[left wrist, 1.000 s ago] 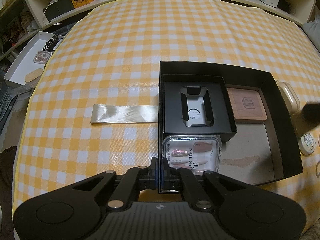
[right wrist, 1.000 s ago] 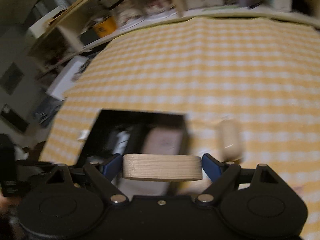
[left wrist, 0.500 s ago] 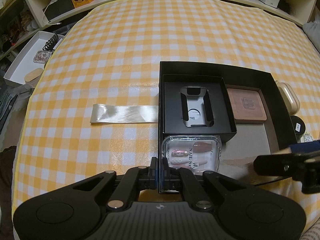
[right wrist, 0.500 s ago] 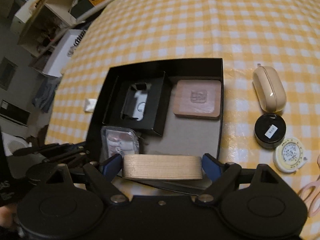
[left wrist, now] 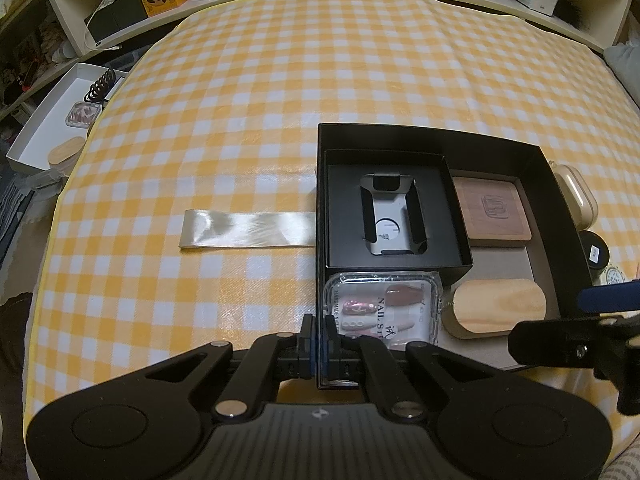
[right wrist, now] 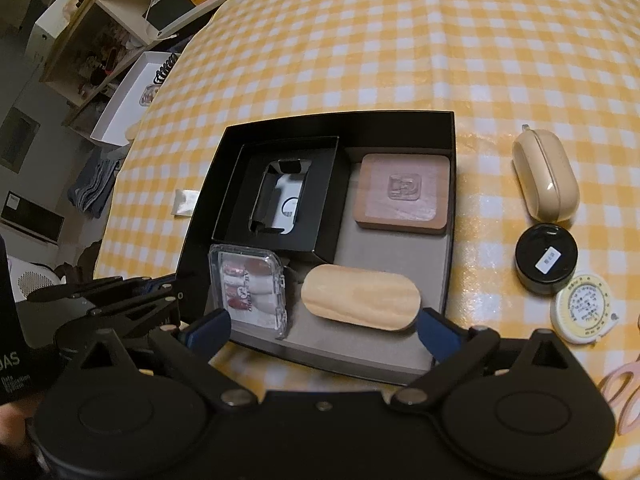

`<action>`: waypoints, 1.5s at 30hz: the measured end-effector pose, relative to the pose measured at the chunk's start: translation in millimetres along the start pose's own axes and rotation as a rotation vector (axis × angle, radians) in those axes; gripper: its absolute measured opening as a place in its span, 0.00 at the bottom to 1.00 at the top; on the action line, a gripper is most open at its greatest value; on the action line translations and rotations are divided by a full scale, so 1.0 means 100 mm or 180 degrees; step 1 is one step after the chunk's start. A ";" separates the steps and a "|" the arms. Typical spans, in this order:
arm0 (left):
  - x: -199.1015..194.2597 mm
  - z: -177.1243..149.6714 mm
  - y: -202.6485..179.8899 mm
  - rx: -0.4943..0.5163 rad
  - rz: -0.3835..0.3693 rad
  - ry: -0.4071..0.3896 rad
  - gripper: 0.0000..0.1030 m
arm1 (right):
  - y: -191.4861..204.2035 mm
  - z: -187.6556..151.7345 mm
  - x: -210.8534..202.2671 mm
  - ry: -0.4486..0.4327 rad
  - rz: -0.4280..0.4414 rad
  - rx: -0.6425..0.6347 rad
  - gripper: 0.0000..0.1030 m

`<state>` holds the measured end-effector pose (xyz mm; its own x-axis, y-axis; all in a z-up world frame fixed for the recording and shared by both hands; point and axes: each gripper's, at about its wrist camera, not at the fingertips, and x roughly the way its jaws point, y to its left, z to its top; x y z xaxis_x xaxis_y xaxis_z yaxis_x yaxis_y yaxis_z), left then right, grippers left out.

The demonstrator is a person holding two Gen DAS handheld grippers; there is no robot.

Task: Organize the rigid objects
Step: 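Place the wooden oval block in the tray beside the nail-tip case, release, then move the right gripper to the cream oval case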

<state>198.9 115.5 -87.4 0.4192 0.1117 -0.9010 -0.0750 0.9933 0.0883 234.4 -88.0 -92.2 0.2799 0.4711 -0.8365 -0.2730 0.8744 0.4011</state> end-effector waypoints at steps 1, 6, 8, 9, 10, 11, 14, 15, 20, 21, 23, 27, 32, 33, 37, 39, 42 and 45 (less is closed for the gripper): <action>0.00 0.00 0.00 -0.0001 -0.0001 0.0000 0.03 | 0.00 0.00 0.00 0.0001 -0.0006 -0.0012 0.98; 0.00 0.00 0.00 -0.0001 0.0000 -0.0001 0.03 | 0.02 -0.01 -0.01 -0.0015 -0.0045 -0.0057 0.98; 0.00 0.00 0.00 -0.0001 0.0000 -0.0001 0.03 | 0.04 -0.01 -0.02 -0.0033 -0.0072 -0.0087 0.98; 0.00 0.00 0.00 -0.0002 0.0000 0.0000 0.03 | 0.04 -0.02 -0.04 -0.0048 -0.0088 -0.0109 0.98; 0.00 0.00 0.00 -0.0001 0.0000 0.0001 0.03 | 0.04 -0.02 -0.06 -0.0061 -0.0094 -0.0135 0.98; 0.00 0.00 0.00 -0.0001 0.0000 -0.0001 0.03 | 0.06 -0.02 -0.08 -0.0079 -0.0090 -0.0162 0.98; 0.00 0.00 -0.01 -0.0001 0.0000 -0.0001 0.03 | 0.08 -0.01 -0.18 -0.0155 -0.0050 -0.0200 0.98; 0.00 0.00 -0.01 -0.0001 0.0001 -0.0001 0.03 | 0.09 -0.01 -0.22 -0.0191 -0.0045 -0.0211 0.98; 0.00 0.00 -0.01 -0.0001 0.0001 0.0000 0.03 | 0.11 -0.01 -0.39 -0.0350 -0.0062 -0.0265 0.98; 0.00 0.00 -0.01 -0.0001 0.0001 0.0000 0.03 | 0.11 -0.01 -0.43 -0.0382 -0.0069 -0.0275 0.98; 0.00 0.00 -0.01 0.0001 0.0003 0.0000 0.03 | 0.12 -0.02 -0.49 -0.0438 -0.0079 -0.0306 0.98; 0.00 0.00 -0.01 -0.0001 0.0001 0.0000 0.03 | 0.14 -0.02 -0.65 -0.0588 -0.0087 -0.0367 0.98; 0.00 0.00 -0.01 0.0000 0.0002 -0.0001 0.03 | 0.08 0.02 -0.88 -0.0839 -0.0117 -0.0380 0.98; 0.00 0.00 -0.01 -0.0001 0.0002 0.0000 0.03 | 0.05 0.03 -0.93 -0.0907 -0.0134 -0.0376 0.98; 0.00 0.00 -0.01 -0.0001 0.0003 0.0000 0.03 | -0.13 0.08 -1.10 -0.1149 -0.0297 -0.0312 0.98; 0.00 0.00 -0.01 0.0000 0.0003 0.0000 0.03 | -0.25 0.12 -1.16 -0.1257 -0.0412 -0.0250 0.98; 0.00 0.00 -0.01 0.0000 0.0004 0.0000 0.03 | -0.43 0.16 -1.21 -0.1367 -0.0600 -0.0182 0.98; 0.00 0.00 -0.02 0.0000 0.0004 0.0000 0.03 | -0.62 0.20 -1.21 -0.1424 -0.0820 -0.0092 0.98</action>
<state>198.9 113.9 -87.7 0.4192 0.1130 -0.9008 -0.0754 0.9931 0.0895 236.2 -197.1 -8.6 0.7060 0.2500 -0.6626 -0.1670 0.9680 0.1874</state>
